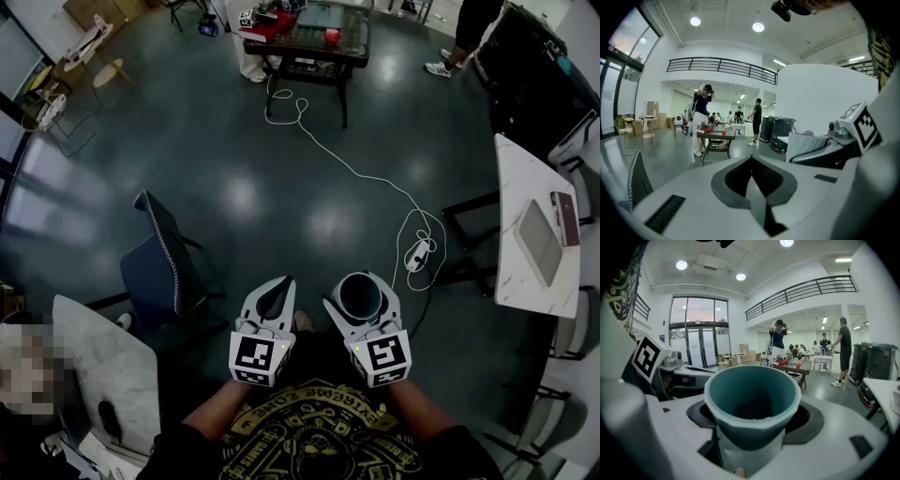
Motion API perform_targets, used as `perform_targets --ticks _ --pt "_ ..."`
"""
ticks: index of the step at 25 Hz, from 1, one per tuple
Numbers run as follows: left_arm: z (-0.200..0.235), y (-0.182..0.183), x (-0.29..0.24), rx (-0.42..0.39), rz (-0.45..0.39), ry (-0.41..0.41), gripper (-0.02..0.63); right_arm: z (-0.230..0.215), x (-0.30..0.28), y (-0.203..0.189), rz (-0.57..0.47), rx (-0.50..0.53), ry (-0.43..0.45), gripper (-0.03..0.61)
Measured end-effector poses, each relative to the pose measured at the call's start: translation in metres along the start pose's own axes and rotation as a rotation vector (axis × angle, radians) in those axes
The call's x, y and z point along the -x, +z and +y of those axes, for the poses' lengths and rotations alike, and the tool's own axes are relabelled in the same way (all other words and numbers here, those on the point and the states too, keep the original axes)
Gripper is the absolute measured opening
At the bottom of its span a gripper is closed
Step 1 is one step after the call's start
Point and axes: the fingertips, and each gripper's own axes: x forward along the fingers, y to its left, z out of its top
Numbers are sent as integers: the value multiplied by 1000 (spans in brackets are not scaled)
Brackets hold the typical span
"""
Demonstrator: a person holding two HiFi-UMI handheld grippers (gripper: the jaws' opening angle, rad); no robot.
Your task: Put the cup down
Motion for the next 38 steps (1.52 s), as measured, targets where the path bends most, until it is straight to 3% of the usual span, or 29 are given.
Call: perform_targets --ticks 26,38 --pt "-14 17 -11 50 -16 -26 10 -30 20 20 -1 -4 -61 379" --pt "-64 35 -56 15 2 -106 10 -88 49 24 -28 -45 -138 379"
